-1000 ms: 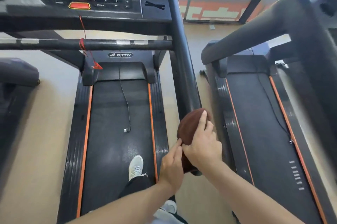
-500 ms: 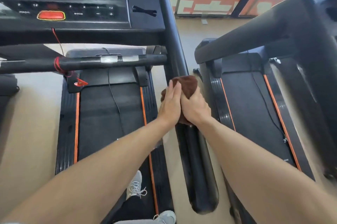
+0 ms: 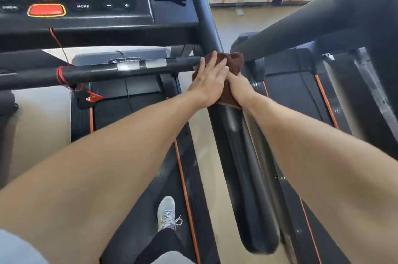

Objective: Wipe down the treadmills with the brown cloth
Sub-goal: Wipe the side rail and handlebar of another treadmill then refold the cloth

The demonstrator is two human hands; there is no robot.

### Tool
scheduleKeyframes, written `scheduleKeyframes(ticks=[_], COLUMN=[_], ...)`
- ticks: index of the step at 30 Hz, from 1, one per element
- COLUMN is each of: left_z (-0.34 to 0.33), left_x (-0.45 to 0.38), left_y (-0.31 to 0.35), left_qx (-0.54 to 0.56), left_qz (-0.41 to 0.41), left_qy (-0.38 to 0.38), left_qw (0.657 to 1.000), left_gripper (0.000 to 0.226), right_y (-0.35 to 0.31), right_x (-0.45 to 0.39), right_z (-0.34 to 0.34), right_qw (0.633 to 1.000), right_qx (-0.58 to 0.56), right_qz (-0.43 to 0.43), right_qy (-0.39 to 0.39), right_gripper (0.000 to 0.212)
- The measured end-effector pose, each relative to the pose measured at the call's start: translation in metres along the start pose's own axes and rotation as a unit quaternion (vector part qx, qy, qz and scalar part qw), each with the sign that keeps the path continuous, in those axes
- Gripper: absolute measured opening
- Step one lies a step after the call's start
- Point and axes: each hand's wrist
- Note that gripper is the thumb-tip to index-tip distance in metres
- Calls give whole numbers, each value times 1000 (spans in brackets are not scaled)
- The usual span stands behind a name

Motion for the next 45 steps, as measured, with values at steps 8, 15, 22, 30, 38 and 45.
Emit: scheduleKeyframes(ticks=[8,15,22,30,38,45], left_z=[-85,-180,-264,-295,-321,-325], left_x=[115,249,346,391,388,338], left_y=[2,-8,-21,-52,-58,-24], left_qx=[-89,-6,276,157,85,94], left_qz=[-62,-76,36,106,179,183], left_qy=[-5,44,77,-47,-184,-144], left_qw=[994,996,957,981,963,968], left_gripper=[51,49,64,96,97,43], right_y=[81,160,213,270,274,320], right_x=[124,244,323,344,357,370], right_z=[32,56,54,51,60,107], right_qw=[984,980,992,992,998,985], right_qx=[-150,-169,-54,43,-5,1], right_qz=[-84,-70,85,96,-60,-162], right_qy=[-36,-75,-79,-64,-23,53], right_gripper=[22,28,71,83,20,21])
Point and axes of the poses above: each hand's wrist, its own x-axis away from the middle knuckle, its own z-axis out of the back of the hand, y = z × x, and after that the axes turned 4 degrees about z, right-handed
